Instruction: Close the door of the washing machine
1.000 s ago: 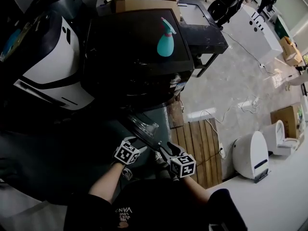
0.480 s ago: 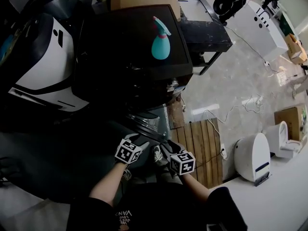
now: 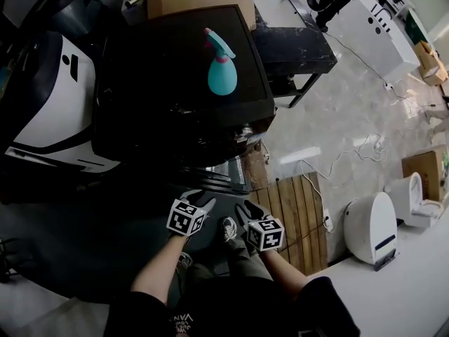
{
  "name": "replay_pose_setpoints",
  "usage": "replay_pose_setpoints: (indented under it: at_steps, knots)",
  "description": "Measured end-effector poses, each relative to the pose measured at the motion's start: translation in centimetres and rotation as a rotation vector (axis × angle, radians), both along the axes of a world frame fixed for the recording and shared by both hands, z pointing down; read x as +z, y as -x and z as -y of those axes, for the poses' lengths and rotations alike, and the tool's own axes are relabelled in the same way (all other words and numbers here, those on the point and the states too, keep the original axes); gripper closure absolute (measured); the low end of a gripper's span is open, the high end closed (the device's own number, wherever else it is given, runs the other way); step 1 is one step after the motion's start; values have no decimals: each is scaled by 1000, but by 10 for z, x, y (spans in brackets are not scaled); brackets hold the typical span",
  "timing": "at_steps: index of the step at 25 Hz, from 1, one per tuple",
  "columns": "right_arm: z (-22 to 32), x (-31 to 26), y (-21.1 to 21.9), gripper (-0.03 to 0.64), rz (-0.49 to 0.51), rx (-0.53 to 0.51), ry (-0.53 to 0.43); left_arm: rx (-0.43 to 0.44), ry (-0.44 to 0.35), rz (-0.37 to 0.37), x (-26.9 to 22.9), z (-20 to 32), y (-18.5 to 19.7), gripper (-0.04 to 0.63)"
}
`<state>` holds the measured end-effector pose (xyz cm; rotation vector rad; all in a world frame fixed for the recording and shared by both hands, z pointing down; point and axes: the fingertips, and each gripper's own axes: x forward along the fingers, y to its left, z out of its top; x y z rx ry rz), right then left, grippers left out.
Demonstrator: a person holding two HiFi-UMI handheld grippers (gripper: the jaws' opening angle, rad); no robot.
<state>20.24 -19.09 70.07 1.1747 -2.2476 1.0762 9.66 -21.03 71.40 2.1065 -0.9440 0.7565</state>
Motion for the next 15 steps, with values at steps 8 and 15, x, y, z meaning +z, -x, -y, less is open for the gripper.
replay_pose_setpoints:
  at_steps: [8, 15]
  knots:
    - [47, 16, -6, 617, 2, 103, -12, -42, -32, 15, 1, 53, 1, 453]
    - [98, 30, 2, 617, 30, 168, -32, -145, -85, 16, -8, 92, 13, 540]
